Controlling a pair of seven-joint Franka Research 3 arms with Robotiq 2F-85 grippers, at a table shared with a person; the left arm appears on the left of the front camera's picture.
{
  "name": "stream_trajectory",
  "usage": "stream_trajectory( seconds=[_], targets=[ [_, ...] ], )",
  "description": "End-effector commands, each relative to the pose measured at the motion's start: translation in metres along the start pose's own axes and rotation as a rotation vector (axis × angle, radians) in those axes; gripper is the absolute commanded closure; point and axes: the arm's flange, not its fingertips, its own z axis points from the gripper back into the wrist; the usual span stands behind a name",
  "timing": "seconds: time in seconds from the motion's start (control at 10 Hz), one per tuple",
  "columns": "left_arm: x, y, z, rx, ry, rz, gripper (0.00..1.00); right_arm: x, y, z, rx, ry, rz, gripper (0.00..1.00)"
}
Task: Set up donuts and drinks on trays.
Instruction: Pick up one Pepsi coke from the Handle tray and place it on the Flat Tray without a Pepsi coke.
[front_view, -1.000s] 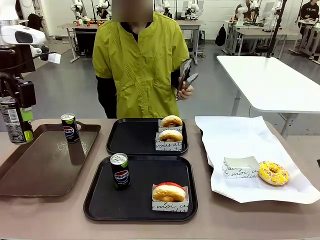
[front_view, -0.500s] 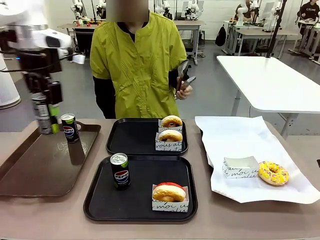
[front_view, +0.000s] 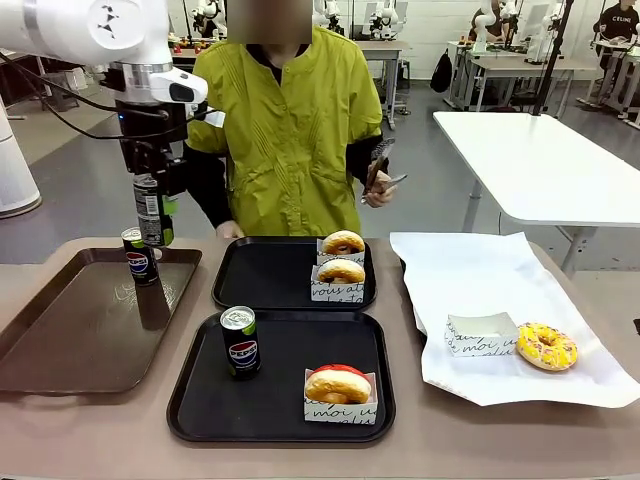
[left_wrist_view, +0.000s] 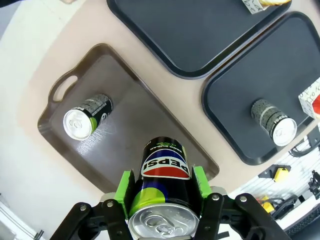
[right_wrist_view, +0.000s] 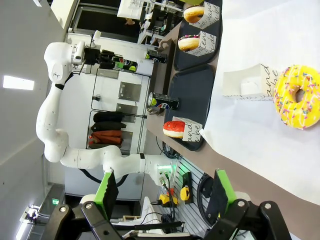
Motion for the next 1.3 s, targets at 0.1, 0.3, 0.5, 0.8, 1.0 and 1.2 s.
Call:
stream_trajectory(
  seconds=[0.1, 0.3, 0.5, 0.8, 1.0, 1.2],
  targets=[
    [-0.009, -0.003, 0.005, 0.006, -0.004, -0.007, 0.42, 0.003, 0.000, -0.001, 0.022, -0.018, 0.018, 0.00],
    [0.000, 0.000, -0.002, -0.002, 0.004, -0.001, 0.42, 0.003, 0.000, -0.001, 0.022, -0.018, 0.018, 0.00],
    [0.037, -0.006, -0.020, 0.016, -0.029, -0.027, 0.42, 0.003, 0.000, -0.001, 0.022, -0.018, 0.018, 0.00],
    [-0.004, -0.019, 0.009, -0.035, 0.002, -0.107, 0.42, 0.003, 0.000, -0.001, 0.022, -0.018, 0.018, 0.00],
    [-0.087, -0.023, 0.048, -0.056, -0.069, -0.093, 0.42, 0.003, 0.000, -0.001, 0.022, -0.018, 0.018, 0.00],
    [-0.105, -0.019, 0.061, -0.052, -0.082, -0.085, 0.42, 0.003, 0.000, -0.001, 0.022, -0.018, 0.018, 0.00]
  ],
)
